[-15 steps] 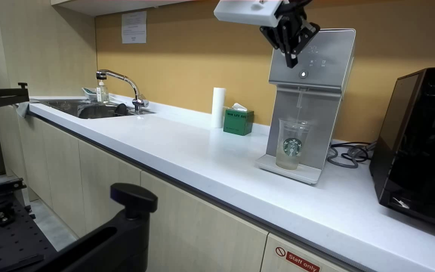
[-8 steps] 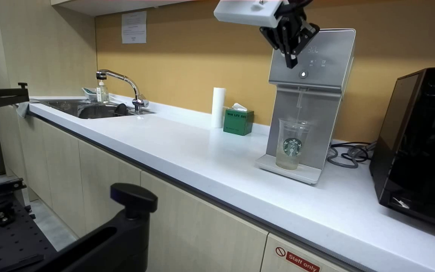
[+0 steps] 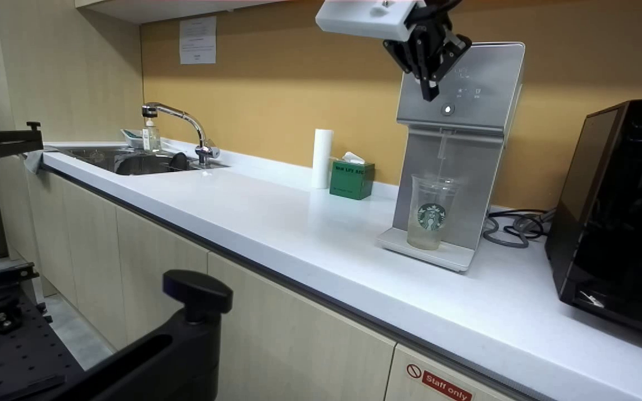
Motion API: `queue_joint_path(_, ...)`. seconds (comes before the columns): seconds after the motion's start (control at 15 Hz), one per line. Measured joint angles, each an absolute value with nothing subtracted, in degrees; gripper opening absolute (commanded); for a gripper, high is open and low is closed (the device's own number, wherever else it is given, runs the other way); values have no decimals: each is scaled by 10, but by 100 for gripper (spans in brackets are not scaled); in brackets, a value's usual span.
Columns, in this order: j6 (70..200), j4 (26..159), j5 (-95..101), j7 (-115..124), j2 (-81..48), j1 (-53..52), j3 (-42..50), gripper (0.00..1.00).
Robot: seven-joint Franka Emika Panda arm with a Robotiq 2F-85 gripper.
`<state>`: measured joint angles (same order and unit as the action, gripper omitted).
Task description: Press a button on the coffeemaker.
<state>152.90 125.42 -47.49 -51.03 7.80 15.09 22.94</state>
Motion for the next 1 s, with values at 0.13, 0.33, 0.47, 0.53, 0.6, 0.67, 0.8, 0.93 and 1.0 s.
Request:
queue_joint_path(0.13,1529,1254,-482,-511,77,149,229,0)
queue_joint_path(0.33,1529,1247,-502,-515,70,142,228,0)
queue_joint_path(0.47,1531,1237,-518,-518,59,136,228,0)
queue_joint_path(0.53,1531,1232,-523,-519,52,133,227,0)
queue_joint_path(0.6,1532,1225,-530,-519,44,131,227,0)
queue_joint_path(0.67,1534,1219,-535,-519,35,130,227,0)
queue_joint_path(0.8,1537,1206,-545,-520,17,130,227,0)
queue_joint_path(0.93,1542,1194,-553,-520,2,130,227,0)
queue_joint_path(1.0,1544,1190,-555,-520,-5,130,227,0)
